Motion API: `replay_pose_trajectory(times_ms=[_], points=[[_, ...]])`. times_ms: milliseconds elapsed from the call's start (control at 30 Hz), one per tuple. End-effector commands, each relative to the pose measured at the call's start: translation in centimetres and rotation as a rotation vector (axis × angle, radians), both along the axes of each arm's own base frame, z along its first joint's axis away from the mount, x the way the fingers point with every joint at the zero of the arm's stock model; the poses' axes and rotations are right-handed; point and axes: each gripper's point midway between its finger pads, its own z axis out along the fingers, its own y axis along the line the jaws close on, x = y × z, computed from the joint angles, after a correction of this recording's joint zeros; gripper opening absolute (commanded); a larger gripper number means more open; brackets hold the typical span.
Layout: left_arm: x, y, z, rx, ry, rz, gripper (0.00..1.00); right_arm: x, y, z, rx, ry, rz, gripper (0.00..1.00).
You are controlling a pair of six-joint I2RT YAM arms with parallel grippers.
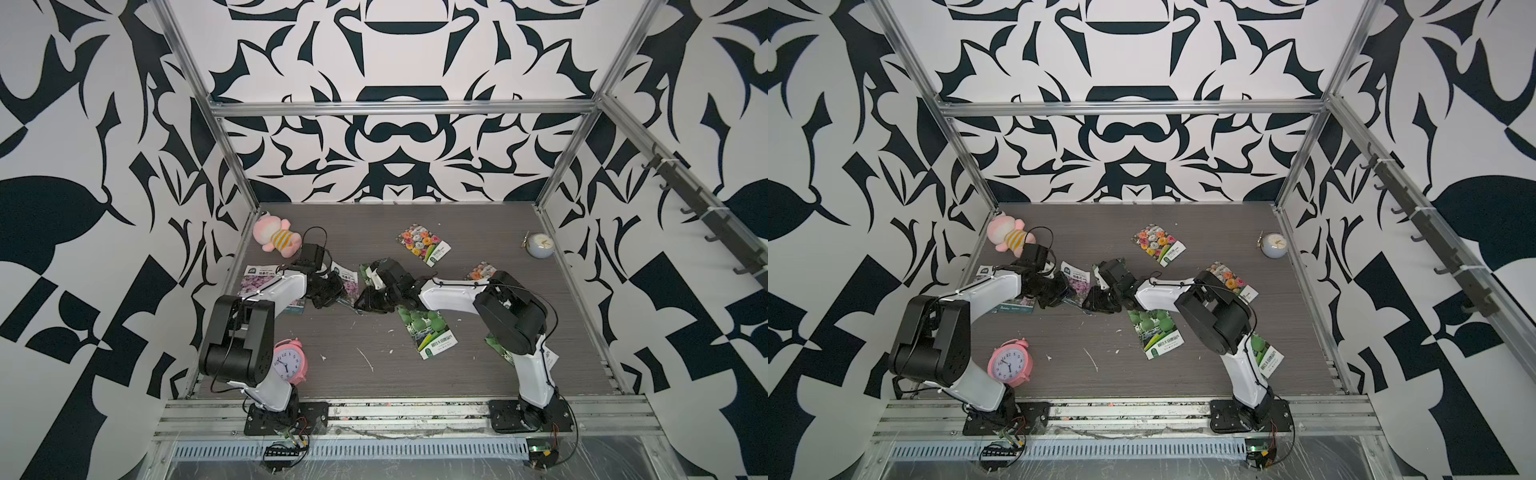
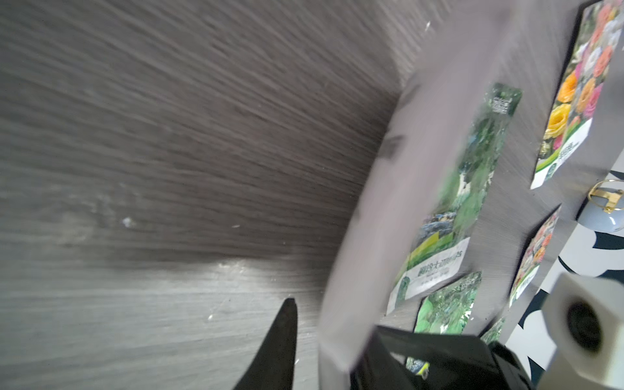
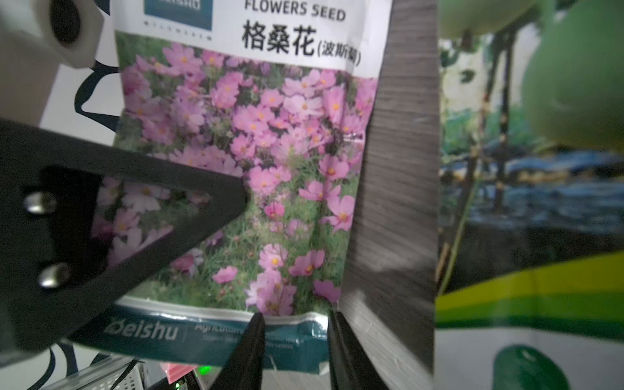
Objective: Arrange the seed packets in a row
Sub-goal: Adjust the seed packet.
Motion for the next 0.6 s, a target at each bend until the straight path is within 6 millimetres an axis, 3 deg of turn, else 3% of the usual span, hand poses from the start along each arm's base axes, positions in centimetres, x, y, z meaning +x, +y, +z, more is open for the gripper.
replay_pose_trajectory(times_ms=[0, 133, 300, 500, 567], points=[[-0.1, -0.7, 0.8, -0.050, -0.023, -0.020, 0.28, 1.2, 0.3, 2.9, 0.061, -0.032, -0.035, 0.44], [0.5, -2.0, 3.9, -0.189, -0.104, -0.061, 0.20, 1.8, -0.5, 4.4, 0.184, 0.018, -0.072, 0.52], [1.2, -3.7, 8.8, -0.373, -0.226, -0.121, 0.11, 3.4, -2.2, 8.5, 0.410, 0.080, -0.163, 0.64], [1.9, -5.3, 15.0, -0.544, -0.385, -0.167, 0.12, 4.6, -3.0, 14.6, 0.593, 0.073, -0.164, 0.66], [2.0, -5.5, 16.5, -0.572, -0.421, -0.172, 0.13, 4.6, -2.8, 16.3, 0.644, 0.060, -0.150, 0.61]])
